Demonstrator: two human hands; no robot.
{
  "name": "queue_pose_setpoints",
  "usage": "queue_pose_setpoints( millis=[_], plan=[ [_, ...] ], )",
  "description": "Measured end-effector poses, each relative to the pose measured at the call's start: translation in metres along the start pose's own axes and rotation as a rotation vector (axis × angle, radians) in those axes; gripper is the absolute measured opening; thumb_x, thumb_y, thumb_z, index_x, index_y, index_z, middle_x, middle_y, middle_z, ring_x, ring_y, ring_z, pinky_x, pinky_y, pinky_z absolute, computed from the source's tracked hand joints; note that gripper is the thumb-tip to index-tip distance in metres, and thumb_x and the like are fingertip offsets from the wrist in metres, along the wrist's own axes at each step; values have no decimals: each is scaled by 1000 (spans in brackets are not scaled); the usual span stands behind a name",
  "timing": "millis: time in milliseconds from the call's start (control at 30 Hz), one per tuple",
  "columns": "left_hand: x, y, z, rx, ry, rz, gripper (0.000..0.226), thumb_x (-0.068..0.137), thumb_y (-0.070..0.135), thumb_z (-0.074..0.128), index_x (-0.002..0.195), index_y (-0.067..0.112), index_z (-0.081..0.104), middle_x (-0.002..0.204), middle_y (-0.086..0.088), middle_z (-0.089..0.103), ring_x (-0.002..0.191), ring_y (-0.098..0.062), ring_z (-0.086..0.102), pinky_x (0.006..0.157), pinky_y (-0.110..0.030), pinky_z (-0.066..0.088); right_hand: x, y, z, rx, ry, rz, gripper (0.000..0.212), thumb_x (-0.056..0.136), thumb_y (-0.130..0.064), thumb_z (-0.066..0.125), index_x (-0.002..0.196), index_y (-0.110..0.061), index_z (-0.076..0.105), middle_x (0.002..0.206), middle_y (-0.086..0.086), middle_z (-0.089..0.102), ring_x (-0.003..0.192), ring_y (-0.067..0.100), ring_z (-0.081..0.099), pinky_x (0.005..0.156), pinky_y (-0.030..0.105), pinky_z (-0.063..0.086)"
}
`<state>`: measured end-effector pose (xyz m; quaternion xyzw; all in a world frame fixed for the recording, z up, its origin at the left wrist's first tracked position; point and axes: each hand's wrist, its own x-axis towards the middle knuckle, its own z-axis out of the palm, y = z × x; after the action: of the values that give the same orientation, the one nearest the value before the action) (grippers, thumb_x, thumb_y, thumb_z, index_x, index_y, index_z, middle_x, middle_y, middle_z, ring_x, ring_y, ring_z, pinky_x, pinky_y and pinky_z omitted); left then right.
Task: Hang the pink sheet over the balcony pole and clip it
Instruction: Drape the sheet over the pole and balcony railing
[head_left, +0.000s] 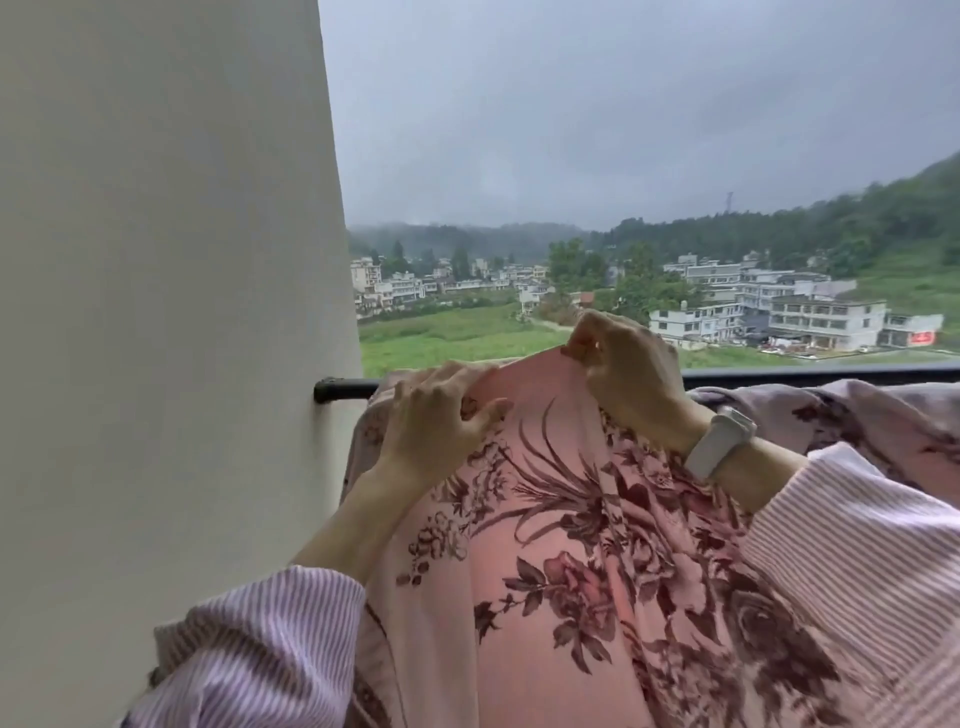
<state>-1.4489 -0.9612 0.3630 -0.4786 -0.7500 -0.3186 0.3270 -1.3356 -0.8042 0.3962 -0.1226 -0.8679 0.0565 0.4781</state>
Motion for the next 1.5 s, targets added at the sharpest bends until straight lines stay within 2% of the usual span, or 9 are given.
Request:
queue_pose_setpoints(
  millis=[167,300,600,733,867,1033,1133,1267,1500],
  plan=[
    [16,40,27,-121,146,-57,27,85,27,60,108,12,63,103,-6,69,89,-20,64,86,-35,49,-2,32,-26,-5,0,4,9,90,-18,53,93,-14,61,91,-1,65,74,11,49,56,13,31],
    [38,74,43,-201,190,-130,17,87,16,59,100,10,68,88,-7,72,71,-16,65,67,-21,48,-3,57,-46,24,9,34,12,90,-12,50,96,-11,61,93,2,66,76,14,53,56,13,33],
    [95,189,95,-363,2,71,20,87,15,57,103,7,67,97,-8,71,78,-15,65,79,-28,54,-6,166,-123,29,135,281,13,88,-3,49,92,-8,60,91,7,66,73,20,51,59,24,34],
    [99,218,129,-278,-155,86,19,89,16,54,101,9,68,98,-10,71,86,-23,65,82,-37,53,-31,208,-145,-101,-21,290,9,89,-12,53,90,-11,62,91,13,69,72,22,54,63,30,43],
    [90,206,127,-146,-91,54,21,89,24,55,105,15,64,98,-7,71,85,-22,65,74,-25,44,-42,199,-136,-111,-49,197,19,90,-12,51,104,-10,64,106,11,67,86,26,61,71,28,43],
    [70,175,110,-154,23,17,23,84,23,62,105,12,62,92,-4,71,77,-18,66,81,-37,52,-40,153,-116,-10,-43,-12,41,85,1,43,121,-14,56,123,3,59,99,19,58,90,36,47],
    [58,148,97,-48,65,-27,18,86,28,60,92,13,67,84,-5,72,73,-19,65,78,-33,50,-41,128,-104,26,-146,-87,38,89,-11,43,125,-21,52,116,-2,64,83,2,57,82,16,45],
    [37,109,77,19,92,-61,28,89,34,53,80,12,67,74,-7,71,70,-27,63,78,-37,44,-41,106,-77,-276,-351,-263,43,95,-45,29,132,-28,41,120,2,61,104,19,58,91,35,36],
    [-18,15,28,115,73,-179,51,85,51,39,114,14,60,118,-8,63,115,-25,51,104,-42,27,-35,47,-18,-186,-354,-359,54,93,-50,23,138,-22,30,129,3,51,111,23,53,82,36,43]
  ],
)
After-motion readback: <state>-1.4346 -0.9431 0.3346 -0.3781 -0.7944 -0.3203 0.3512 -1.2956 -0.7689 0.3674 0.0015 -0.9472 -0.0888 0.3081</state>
